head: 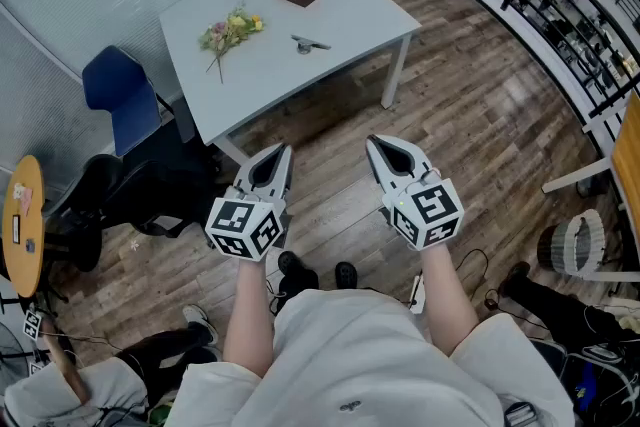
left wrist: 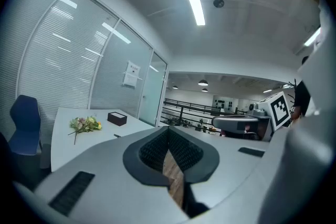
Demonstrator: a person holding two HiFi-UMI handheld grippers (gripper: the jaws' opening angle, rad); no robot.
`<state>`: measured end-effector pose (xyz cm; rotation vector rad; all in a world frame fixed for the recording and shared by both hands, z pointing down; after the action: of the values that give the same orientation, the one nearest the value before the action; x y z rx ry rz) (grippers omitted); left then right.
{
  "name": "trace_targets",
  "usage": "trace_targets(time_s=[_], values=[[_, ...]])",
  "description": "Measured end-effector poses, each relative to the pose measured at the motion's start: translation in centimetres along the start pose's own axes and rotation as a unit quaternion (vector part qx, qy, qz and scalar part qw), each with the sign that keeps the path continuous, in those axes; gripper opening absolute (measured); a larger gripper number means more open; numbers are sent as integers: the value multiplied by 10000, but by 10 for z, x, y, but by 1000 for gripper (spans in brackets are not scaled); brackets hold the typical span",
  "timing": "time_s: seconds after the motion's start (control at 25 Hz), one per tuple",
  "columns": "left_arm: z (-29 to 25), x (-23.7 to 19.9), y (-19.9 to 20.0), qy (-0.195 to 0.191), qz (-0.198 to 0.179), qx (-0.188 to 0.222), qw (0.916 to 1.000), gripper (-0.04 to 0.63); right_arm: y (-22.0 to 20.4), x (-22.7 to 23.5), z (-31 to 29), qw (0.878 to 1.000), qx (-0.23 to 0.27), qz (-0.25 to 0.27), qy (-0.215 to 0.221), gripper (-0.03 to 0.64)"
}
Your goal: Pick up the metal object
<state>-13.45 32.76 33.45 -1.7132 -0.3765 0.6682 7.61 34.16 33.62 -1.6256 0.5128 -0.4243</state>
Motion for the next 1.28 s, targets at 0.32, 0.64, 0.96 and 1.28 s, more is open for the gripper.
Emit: trace_targets(time_s=[0.32, 0.64, 0.96, 1.28], values=[[-11, 17, 0, -39, -82, -6, 10000, 18, -2, 7, 11, 9998, -5, 171, 48, 3], [-12, 28, -4, 82, -212, -39, 9997, 18, -11, 17, 15, 9999, -37, -108, 26, 6], [-11, 25, -10, 81, -184, -100, 9997, 20, -17, 11, 10, 9999, -117, -77, 63, 6], [-30, 1, -4, 33, -243, -136, 9996, 20, -16, 17, -18, 9997, -252, -43, 57, 9]])
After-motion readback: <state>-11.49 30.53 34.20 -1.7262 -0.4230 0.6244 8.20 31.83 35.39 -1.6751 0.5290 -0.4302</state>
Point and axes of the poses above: the fingertips, and each gripper's own axes: z backward along the fingers, x to its right, y out of its top, the point moved 6 cm from there along z, backward along the fingers, and after that the axes turned 4 degrees about z, right-handed, at the moved point
